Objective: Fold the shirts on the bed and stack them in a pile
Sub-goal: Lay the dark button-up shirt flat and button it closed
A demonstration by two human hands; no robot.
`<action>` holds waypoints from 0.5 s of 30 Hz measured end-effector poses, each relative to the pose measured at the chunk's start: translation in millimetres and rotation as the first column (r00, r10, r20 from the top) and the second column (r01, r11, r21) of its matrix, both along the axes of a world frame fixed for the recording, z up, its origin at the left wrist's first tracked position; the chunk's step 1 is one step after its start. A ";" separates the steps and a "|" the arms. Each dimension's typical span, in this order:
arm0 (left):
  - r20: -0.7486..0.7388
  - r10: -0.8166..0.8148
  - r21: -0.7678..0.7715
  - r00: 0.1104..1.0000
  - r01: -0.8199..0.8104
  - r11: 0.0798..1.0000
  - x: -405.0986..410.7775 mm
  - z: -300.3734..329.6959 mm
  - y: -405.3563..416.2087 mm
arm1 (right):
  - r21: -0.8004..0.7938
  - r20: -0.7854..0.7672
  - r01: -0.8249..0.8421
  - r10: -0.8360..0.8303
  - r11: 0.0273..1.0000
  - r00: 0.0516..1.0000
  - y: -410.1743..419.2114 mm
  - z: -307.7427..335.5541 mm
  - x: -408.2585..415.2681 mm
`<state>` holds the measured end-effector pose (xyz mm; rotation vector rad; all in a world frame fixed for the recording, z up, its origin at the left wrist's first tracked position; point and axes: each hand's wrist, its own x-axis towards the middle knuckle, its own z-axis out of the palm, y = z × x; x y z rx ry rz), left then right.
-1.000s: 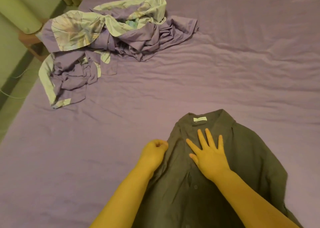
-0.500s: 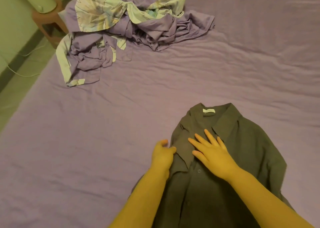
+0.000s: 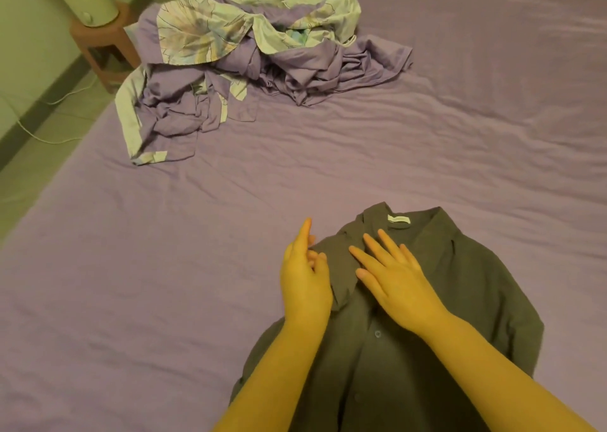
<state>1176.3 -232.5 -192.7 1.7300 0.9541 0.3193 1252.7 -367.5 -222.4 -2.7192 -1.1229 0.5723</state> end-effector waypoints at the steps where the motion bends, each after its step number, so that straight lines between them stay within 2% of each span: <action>1: 0.011 -0.019 0.029 1.000 0.018 0.999 1.5 0.1 11.1 | -0.002 0.002 -0.006 0.006 1.000 1.000 6.2 -1.0 2.0; 5: 0.016 -0.143 0.175 0.990 0.138 0.975 9.3 -5.6 59.6 | -0.022 -0.012 -0.019 0.019 1.000 1.000 33.9 -14.5 4.8; 9: -0.087 -0.260 0.293 0.962 0.274 0.916 20.3 -31.3 106.0 | -0.072 0.034 -0.018 0.020 0.997 0.999 61.0 -40.9 2.5; 13: -0.188 -0.153 0.203 0.970 0.191 0.960 25.8 -74.8 144.5 | -0.168 0.068 -0.007 0.019 0.986 0.998 66.7 -78.3 7.2; 15: -0.212 -0.153 0.197 0.965 0.195 0.961 30.7 -92.9 153.5 | -0.193 0.112 -0.022 0.045 0.981 0.993 63.4 -86.6 12.6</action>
